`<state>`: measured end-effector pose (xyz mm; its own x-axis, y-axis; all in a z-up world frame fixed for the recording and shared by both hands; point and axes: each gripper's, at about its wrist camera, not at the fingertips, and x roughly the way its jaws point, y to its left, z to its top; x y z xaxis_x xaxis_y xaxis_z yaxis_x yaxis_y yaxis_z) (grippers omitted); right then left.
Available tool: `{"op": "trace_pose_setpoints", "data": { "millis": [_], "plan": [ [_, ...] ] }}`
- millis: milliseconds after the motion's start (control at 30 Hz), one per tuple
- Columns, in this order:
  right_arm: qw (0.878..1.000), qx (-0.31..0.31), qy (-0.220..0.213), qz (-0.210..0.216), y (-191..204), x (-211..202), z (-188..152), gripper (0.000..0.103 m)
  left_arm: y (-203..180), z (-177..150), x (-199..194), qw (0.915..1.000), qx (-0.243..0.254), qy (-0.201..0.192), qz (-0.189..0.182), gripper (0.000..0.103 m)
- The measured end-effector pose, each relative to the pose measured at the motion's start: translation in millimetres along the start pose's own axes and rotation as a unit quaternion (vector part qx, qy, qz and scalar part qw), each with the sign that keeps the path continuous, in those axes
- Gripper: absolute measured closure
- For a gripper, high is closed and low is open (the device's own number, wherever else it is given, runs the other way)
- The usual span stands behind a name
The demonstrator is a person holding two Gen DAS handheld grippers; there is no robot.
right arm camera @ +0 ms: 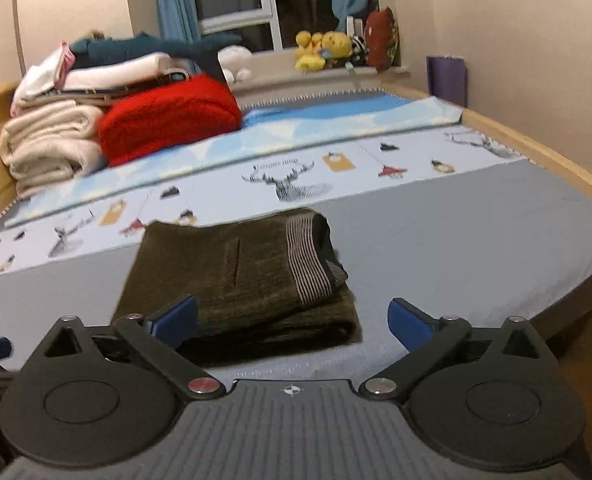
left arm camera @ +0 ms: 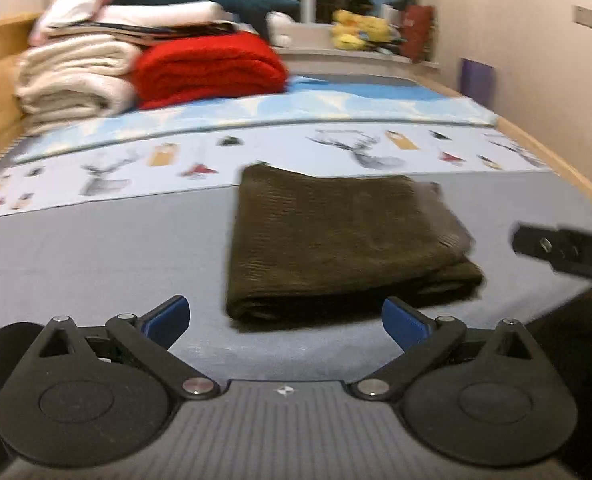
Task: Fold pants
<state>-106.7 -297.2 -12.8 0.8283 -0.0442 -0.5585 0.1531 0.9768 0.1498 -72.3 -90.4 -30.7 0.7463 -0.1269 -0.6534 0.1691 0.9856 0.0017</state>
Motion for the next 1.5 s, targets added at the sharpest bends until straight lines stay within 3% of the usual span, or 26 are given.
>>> {"op": "trace_pose_setpoints", "data": {
  "millis": [33, 200, 400, 1267, 1333, 1433, 1500],
  "plan": [
    [1.000, -0.004, 0.000, -0.001, 0, 3, 1, 0.002, 1, -1, 3, 0.9999, 0.000, 0.005, -0.010, 0.001],
    [0.999, -0.014, 0.046, -0.015, 7, 29, -3, 0.003, 5, -9, 26, 0.9992, -0.008, 0.036, 0.018, 0.001],
    [0.997, -0.069, 0.043, -0.008, 25, 26, -9, 0.003, 14, -8, 30, 0.9986, -0.024, 0.042, 0.020, 0.001],
    [0.997, -0.056, 0.060, -0.009, 19, 33, -7, 0.003, 15, -3, 39, 0.9979, -0.039, 0.050, 0.012, 0.001],
    [0.997, -0.044, 0.056, 0.005, 14, 42, 3, 0.004, 19, 9, 49, 0.9979, -0.038, 0.052, 0.007, 0.001],
    [0.998, -0.052, 0.035, -0.006, 4, 75, 27, 0.004, 28, 34, 65, 0.9995, -0.016, 0.026, 0.012, 0.001],
    [0.998, -0.025, 0.056, 0.007, -8, 109, 41, 0.004, 38, 48, 83, 0.9993, -0.020, 0.029, 0.011, 0.001]
  ]
}}
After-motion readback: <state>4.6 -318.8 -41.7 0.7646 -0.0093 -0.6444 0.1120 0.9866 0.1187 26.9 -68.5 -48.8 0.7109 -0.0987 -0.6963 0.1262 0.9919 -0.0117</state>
